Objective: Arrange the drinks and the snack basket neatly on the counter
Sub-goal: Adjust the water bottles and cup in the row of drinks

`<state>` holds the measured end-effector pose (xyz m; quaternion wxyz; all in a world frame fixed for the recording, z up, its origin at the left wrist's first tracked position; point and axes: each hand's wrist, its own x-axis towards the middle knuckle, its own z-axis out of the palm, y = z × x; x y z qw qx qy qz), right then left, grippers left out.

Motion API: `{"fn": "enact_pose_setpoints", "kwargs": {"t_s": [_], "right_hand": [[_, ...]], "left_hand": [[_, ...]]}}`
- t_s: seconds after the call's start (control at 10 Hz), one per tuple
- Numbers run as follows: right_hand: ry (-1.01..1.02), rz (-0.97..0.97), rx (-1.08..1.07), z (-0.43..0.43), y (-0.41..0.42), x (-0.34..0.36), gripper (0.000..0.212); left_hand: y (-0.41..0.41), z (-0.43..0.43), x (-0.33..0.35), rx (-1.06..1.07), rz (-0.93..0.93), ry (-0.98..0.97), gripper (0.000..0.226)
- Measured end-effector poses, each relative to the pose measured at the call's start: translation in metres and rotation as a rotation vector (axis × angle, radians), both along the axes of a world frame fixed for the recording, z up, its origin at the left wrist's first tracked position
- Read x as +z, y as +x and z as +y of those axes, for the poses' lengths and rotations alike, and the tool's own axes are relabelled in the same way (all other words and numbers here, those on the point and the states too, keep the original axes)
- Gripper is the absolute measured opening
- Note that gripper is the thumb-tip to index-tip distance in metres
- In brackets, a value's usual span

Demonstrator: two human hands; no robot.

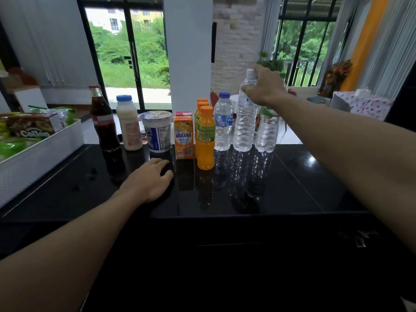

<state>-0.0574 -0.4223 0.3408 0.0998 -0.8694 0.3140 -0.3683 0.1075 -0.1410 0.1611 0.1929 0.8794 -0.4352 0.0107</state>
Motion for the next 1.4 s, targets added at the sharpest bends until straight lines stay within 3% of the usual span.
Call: {"fn": "enact_pose_setpoints", "kwargs": {"t_s": [0.9, 1.0, 1.1, 1.2, 1.3, 1.4], "right_hand": [[0.002, -0.02, -0.015, -0.001, 0.003, -0.01, 0.069], [-0.027, -0.027, -0.027, 0.0, 0.001, -0.01, 0.072], [-0.191, -0.095, -0.071, 0.005, 0.0, -0.007, 0.066], [-0.329, -0.154, -0.01, 0.014, 0.004, -0.002, 0.05], [-0.302, -0.045, 0.147, 0.024, 0.015, 0.002, 0.035], [-0.231, 0.124, 0.19, 0.03, 0.029, 0.0, 0.042]], "left_hand": [[-0.001, 0.0, 0.002, 0.004, 0.004, 0.006, 0.06], [-0.001, 0.0, 0.002, 0.005, 0.008, 0.011, 0.06], [0.0, 0.0, 0.002, 0.002, 0.006, 0.01, 0.06], [-0.001, 0.0, 0.001, -0.003, -0.002, -0.004, 0.06], [-0.001, 0.001, 0.001, -0.007, -0.003, -0.009, 0.06], [-0.001, 0.001, 0.001, -0.007, 0.003, -0.001, 0.061]]}}
